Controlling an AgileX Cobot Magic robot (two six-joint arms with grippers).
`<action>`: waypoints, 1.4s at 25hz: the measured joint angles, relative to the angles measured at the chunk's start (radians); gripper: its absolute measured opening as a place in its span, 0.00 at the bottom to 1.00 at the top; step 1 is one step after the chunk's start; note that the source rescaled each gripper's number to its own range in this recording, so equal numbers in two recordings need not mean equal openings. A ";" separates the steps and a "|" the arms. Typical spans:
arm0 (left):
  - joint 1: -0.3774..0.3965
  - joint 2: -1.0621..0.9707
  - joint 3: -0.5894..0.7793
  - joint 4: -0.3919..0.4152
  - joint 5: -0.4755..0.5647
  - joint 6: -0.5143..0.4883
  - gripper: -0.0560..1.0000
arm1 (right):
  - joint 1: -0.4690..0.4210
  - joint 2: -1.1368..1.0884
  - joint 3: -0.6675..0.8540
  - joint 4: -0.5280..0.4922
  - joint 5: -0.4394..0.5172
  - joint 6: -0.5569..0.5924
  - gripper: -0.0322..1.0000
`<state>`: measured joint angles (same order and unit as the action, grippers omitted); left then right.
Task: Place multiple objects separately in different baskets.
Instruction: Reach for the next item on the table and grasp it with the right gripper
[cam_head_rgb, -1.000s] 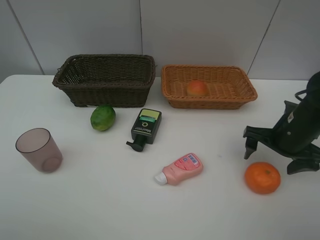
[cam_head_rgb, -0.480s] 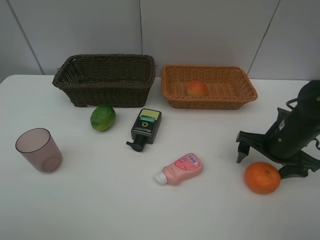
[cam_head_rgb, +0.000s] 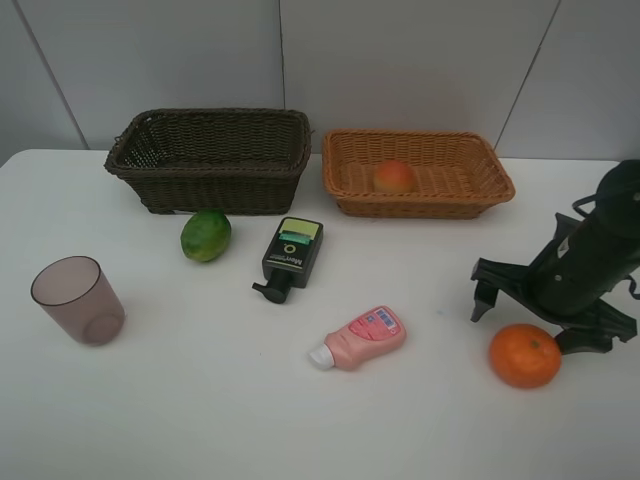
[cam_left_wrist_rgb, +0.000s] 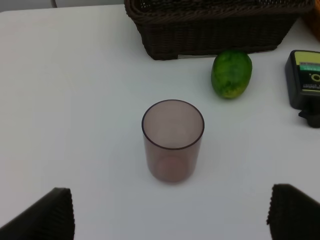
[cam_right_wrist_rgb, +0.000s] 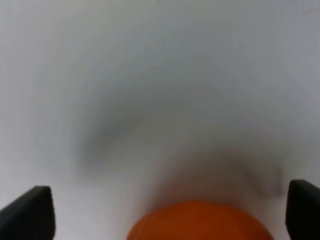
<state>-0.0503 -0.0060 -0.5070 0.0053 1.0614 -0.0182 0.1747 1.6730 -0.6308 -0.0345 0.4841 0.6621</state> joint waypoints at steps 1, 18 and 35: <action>0.000 0.000 0.000 0.000 0.000 0.000 1.00 | 0.000 0.000 0.000 0.000 -0.001 0.000 1.00; 0.000 0.000 0.000 0.000 0.000 0.000 1.00 | 0.021 0.000 0.038 0.001 0.011 0.000 1.00; 0.000 0.000 0.000 0.000 0.000 0.000 1.00 | 0.045 0.000 0.038 -0.008 0.028 0.000 1.00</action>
<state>-0.0503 -0.0060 -0.5070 0.0053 1.0614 -0.0182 0.2201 1.6730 -0.5929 -0.0422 0.5122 0.6621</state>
